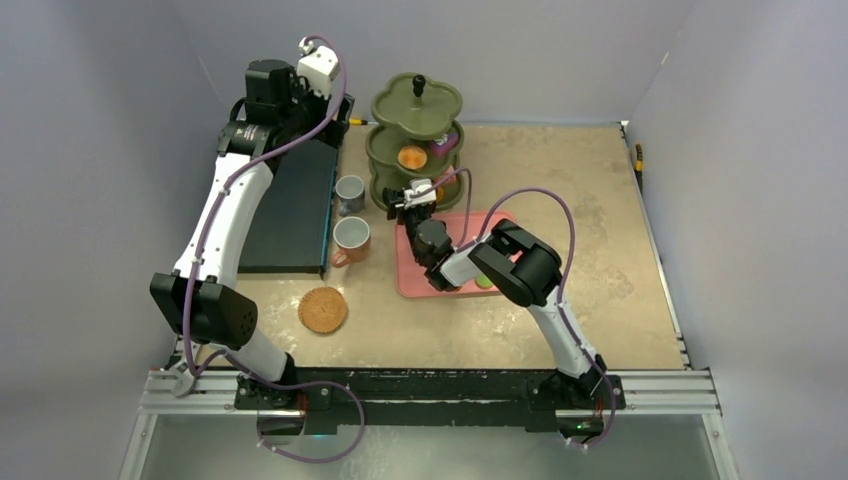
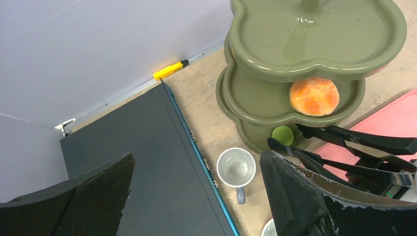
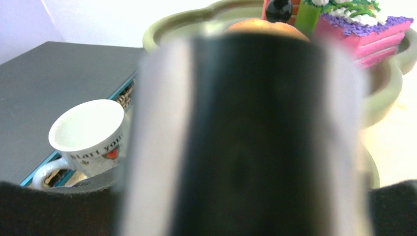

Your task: Serve the afternoon tea

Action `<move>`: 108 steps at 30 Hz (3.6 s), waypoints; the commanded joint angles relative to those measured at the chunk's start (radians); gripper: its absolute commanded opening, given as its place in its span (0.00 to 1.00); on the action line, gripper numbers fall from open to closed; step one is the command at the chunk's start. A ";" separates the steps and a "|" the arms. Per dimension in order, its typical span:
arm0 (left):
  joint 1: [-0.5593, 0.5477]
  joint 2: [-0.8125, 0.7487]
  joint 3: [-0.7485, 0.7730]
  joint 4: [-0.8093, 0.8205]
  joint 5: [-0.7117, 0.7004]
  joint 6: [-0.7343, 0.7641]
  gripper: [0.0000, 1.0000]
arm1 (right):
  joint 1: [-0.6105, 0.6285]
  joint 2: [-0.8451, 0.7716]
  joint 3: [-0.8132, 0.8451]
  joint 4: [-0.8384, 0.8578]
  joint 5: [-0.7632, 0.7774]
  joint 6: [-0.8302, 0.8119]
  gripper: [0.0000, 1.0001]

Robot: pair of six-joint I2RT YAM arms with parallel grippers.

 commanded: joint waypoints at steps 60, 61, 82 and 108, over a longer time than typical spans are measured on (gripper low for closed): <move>0.008 -0.097 0.019 -0.024 0.047 -0.037 0.99 | 0.315 -0.945 -0.813 -0.651 0.303 0.366 0.60; 0.007 -0.096 0.021 -0.024 0.046 -0.037 0.99 | 0.316 -0.939 -0.811 -0.655 0.301 0.361 0.60; 0.008 -0.115 0.009 -0.026 0.026 -0.025 0.99 | 0.314 -0.938 -0.697 -0.530 0.249 0.121 0.39; 0.008 -0.091 0.000 -0.010 0.016 -0.014 0.99 | 0.032 -0.290 0.206 -0.234 -0.121 -0.133 0.39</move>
